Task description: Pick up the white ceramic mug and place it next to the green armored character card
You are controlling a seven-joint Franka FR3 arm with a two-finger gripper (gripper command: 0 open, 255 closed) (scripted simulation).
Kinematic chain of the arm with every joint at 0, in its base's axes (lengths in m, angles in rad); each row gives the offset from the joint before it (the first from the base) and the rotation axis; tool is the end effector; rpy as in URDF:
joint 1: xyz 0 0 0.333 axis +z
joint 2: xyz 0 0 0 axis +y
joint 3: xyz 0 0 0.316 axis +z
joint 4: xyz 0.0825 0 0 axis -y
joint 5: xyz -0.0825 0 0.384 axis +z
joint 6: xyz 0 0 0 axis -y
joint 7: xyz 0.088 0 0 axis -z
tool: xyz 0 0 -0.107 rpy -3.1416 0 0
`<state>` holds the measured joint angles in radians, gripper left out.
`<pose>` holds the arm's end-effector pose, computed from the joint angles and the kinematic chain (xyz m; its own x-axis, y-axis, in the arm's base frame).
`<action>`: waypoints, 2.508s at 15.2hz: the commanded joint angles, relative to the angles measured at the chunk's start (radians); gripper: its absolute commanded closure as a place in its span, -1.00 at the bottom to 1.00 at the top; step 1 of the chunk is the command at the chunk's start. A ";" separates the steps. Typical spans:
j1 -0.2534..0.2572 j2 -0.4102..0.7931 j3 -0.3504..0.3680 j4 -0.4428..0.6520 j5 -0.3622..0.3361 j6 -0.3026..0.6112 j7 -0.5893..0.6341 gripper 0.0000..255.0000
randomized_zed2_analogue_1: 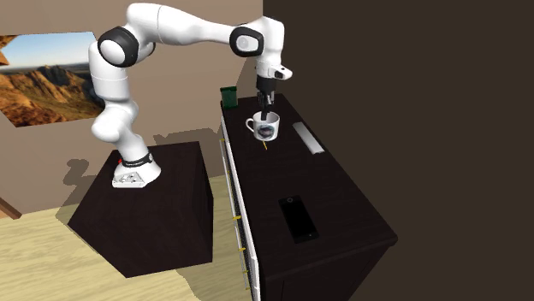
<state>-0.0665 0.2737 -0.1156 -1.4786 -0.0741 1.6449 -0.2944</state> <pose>0.6229 -0.1138 0.5125 0.9842 0.1184 -0.1314 0.1282 -0.9894 0.0687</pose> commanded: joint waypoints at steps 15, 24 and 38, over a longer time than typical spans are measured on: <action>0.094 -0.119 0.056 -0.039 -0.005 -0.092 0.141 1.00; 0.205 -0.211 0.147 -0.155 0.009 -0.084 0.343 1.00; 0.341 -0.216 0.271 -0.199 0.039 -0.057 0.604 1.00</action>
<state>0.2729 0.0540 0.1542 -1.6712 -0.0346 1.5777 0.3049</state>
